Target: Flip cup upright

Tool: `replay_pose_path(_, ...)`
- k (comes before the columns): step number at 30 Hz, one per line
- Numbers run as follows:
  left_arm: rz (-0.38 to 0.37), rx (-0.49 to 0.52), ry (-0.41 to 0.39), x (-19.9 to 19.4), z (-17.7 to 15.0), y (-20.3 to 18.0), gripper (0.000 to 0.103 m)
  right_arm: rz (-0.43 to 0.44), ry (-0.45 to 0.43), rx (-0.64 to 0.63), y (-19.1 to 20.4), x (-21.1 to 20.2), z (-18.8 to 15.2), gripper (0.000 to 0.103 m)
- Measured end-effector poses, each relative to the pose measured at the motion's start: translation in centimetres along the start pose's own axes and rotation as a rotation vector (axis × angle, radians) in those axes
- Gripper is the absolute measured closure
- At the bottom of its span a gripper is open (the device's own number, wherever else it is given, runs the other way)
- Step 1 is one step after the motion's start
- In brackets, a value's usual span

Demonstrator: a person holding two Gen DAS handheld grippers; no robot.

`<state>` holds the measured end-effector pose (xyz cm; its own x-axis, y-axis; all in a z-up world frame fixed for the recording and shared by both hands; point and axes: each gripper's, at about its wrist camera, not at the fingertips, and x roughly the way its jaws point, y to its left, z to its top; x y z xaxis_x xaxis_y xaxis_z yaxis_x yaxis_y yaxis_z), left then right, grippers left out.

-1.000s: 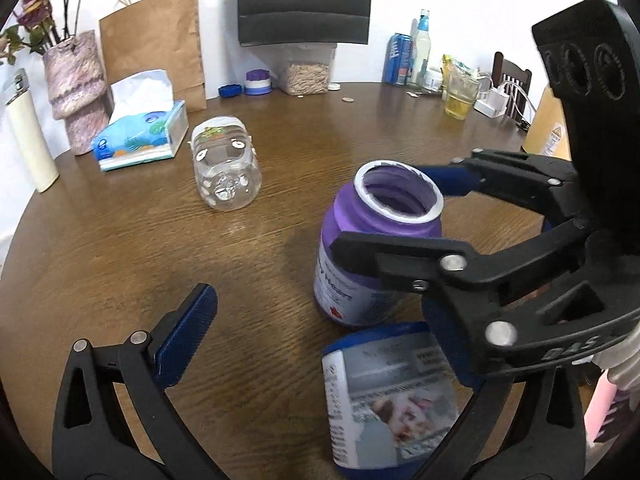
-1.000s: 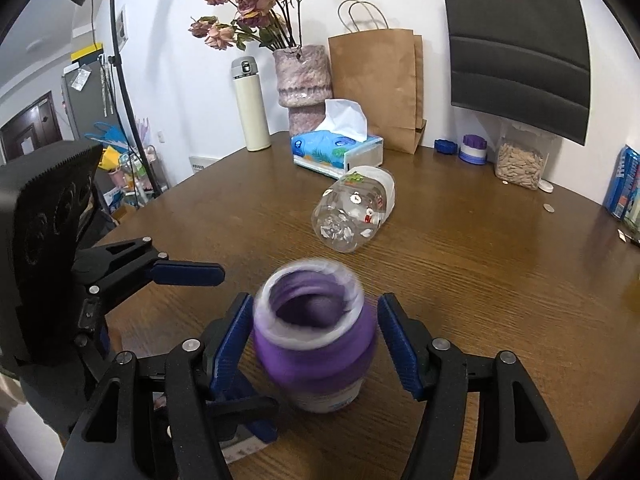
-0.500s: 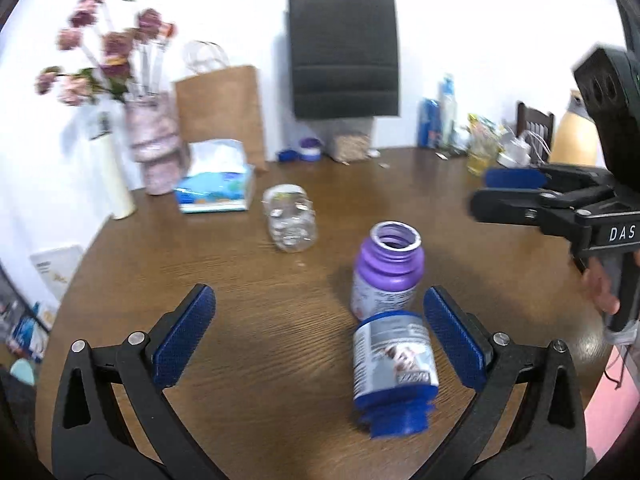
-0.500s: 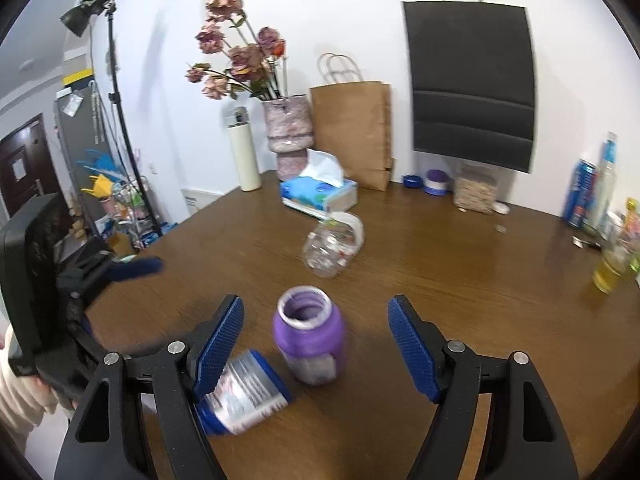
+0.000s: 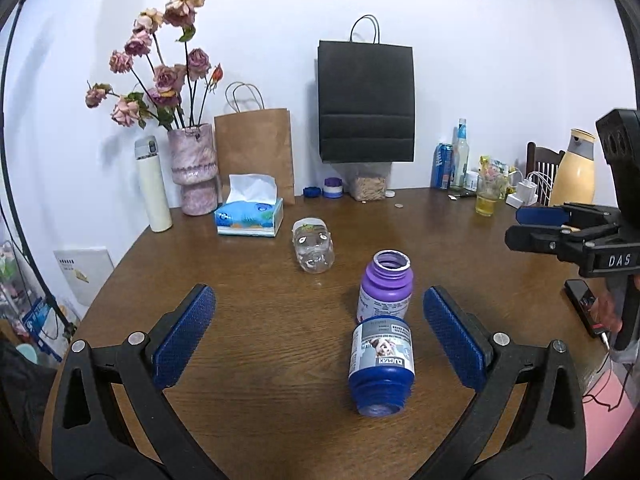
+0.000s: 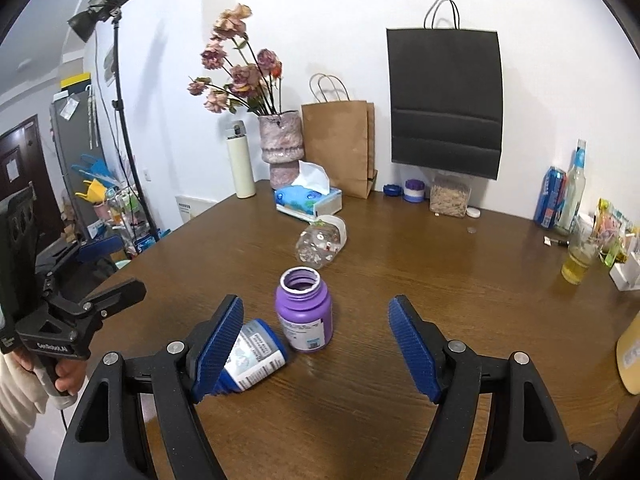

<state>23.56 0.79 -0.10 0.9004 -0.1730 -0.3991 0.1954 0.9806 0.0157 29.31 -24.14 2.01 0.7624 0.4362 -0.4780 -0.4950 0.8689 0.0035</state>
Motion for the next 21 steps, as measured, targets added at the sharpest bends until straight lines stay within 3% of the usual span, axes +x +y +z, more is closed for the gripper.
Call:
replay_pose_path(5, 0.025, 0.000, -0.029, -2.7, -0.6, -0.5, 0.000, -0.001, -0.018, 0.014, 0.4, -2.1, -0.4, 0.023)
replay_pose_path(9, 0.056, 0.066, -0.079, -5.6, -1.5, -1.7, 0.000, 0.000, -0.046, 0.025, 0.6, -4.8, -1.4, 0.023)
replay_pose_path(21, 0.093, 0.102, -0.183, -14.5, -5.5, -5.8, 0.000, -0.012, -0.093, 0.023, 4.3, -12.8, -7.6, 0.023)
